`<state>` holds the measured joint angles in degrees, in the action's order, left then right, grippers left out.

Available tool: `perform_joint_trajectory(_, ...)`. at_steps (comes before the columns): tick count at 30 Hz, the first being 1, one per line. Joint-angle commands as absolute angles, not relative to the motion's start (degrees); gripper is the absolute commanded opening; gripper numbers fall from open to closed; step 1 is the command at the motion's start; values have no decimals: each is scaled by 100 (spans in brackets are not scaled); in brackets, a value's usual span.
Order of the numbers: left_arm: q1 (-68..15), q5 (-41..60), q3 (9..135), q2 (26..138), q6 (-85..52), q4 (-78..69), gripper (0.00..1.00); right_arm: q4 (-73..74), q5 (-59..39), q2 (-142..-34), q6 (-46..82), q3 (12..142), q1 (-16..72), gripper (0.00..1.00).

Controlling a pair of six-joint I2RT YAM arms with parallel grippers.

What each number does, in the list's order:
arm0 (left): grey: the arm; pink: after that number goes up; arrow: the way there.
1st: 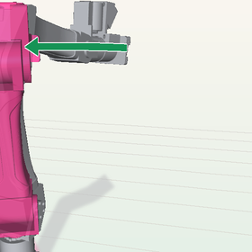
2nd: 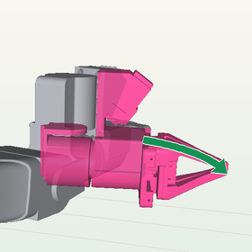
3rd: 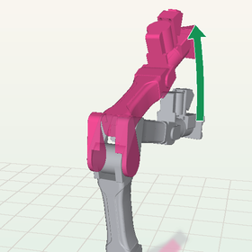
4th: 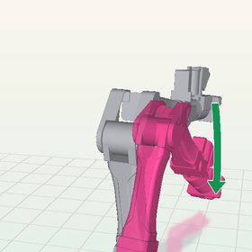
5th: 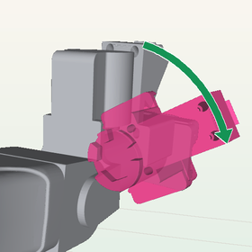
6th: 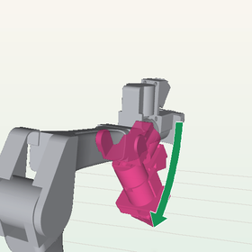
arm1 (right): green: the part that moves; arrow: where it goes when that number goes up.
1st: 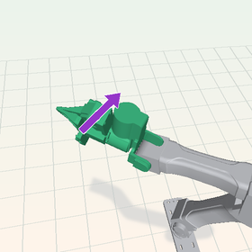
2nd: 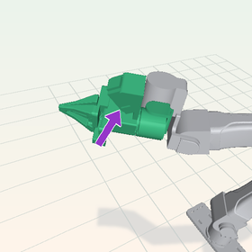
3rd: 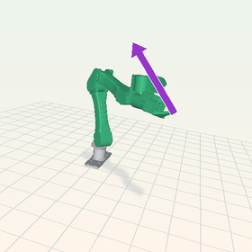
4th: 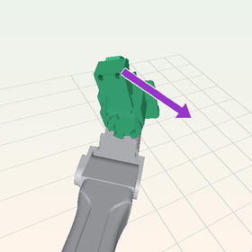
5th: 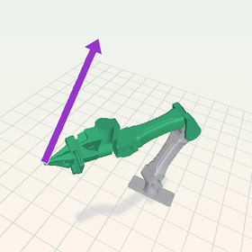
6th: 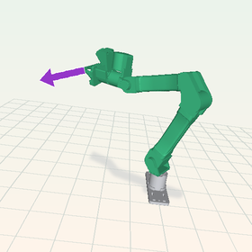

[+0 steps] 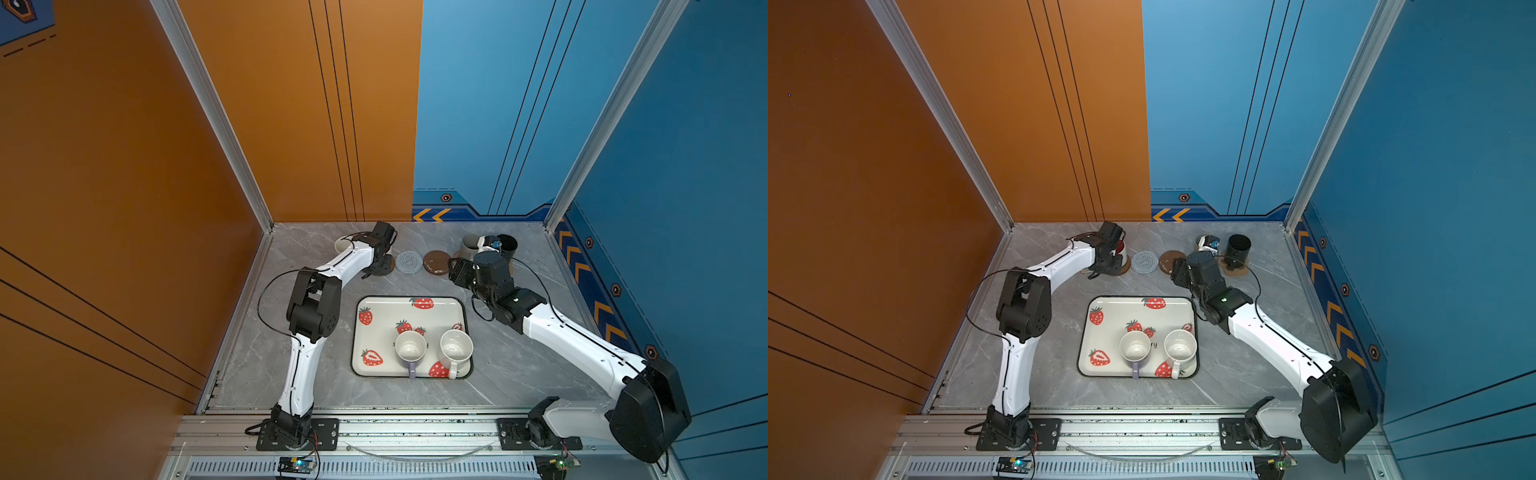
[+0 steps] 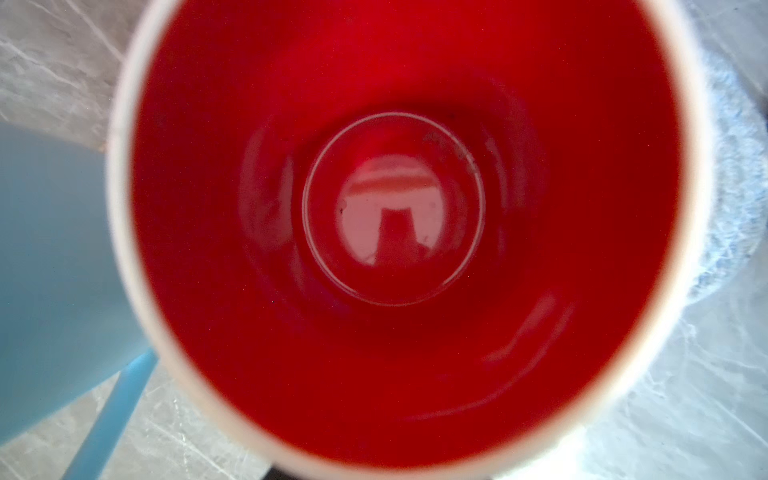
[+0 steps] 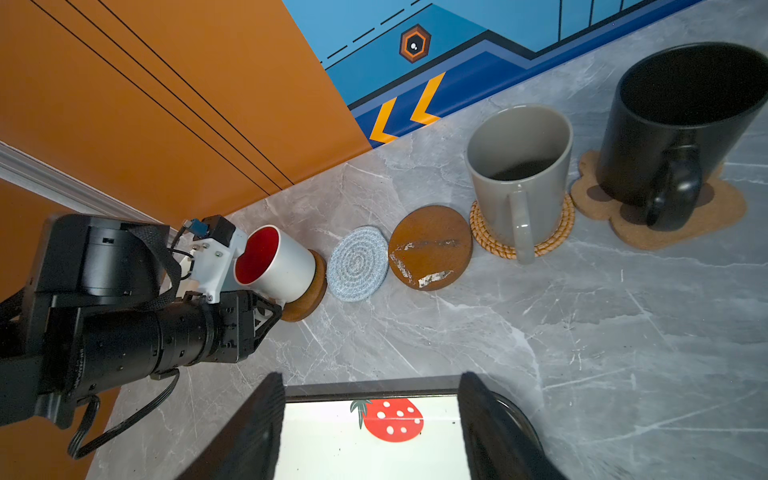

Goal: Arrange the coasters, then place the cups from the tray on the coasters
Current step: 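Lower the red-lined mug onto the round wooden coaster with the left gripper, then open and raise the left gripper while the right gripper withdraws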

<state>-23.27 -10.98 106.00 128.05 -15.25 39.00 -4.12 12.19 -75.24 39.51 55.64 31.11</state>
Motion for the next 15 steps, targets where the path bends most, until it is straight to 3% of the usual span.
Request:
perform_joint_trajectory(1,-2333,-1195,10677,12605,-1477,4034,38,-580,1235,-7427,4030,5493,3093,65)
perform_joint_trajectory(15,-2364,-1089,10326,11873,-1630,4043,42,-599,1236,-7418,4052,5508,3100,65)
